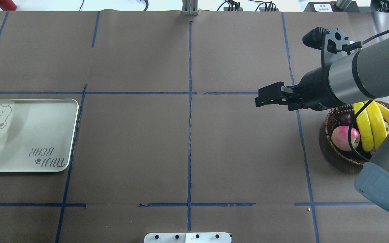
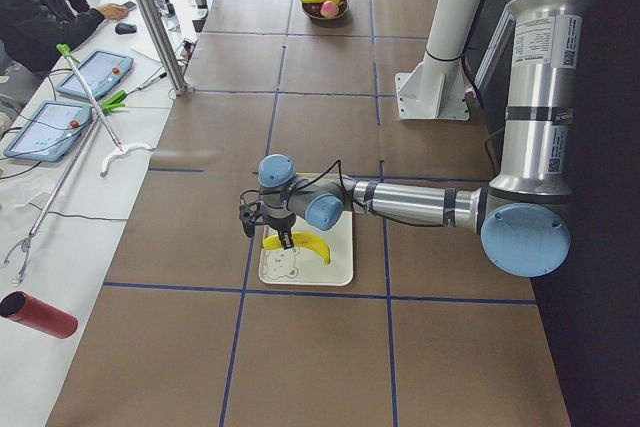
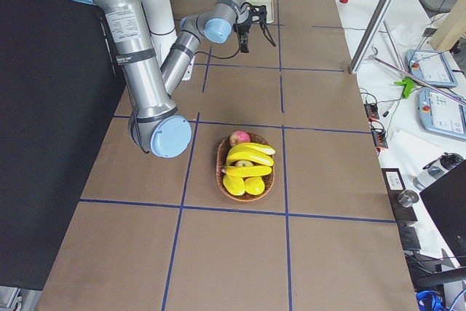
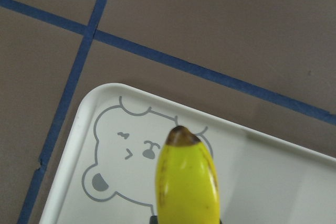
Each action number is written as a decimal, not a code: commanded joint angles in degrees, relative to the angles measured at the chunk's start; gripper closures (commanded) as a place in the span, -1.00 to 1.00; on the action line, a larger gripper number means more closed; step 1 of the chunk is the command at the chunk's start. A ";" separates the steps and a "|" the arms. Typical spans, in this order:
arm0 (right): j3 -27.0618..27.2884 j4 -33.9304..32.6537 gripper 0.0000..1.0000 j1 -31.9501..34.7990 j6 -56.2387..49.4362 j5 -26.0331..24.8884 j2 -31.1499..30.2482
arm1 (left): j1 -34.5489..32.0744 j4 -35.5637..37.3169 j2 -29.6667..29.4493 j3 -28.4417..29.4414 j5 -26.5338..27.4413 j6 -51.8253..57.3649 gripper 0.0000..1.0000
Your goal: Transfer all bananas from basket to plate
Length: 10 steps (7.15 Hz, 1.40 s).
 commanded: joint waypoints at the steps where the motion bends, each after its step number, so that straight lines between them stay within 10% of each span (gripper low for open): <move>1: 0.01 -0.02 -1.00 0.02 -0.03 0.06 -0.01 | 0.08 -2.66 -0.10 2.25 -0.01 0.02 0.94; 4: 0.09 0.07 -0.99 0.20 -0.03 0.06 -0.01 | 0.17 -4.35 -0.10 2.79 -0.09 -0.07 0.89; 5: 0.18 0.07 -0.99 0.28 -0.03 0.06 -0.09 | 0.17 -4.35 -0.10 2.88 -0.01 -0.07 0.19; 6: 0.18 0.07 -0.99 0.28 -0.03 0.06 -0.09 | 0.26 -6.52 0.07 3.49 -0.01 -0.07 -0.98; 10: 0.18 -0.02 -0.99 1.60 -1.69 0.15 -2.28 | 0.34 -7.78 -0.19 1.23 -2.70 -0.16 -0.99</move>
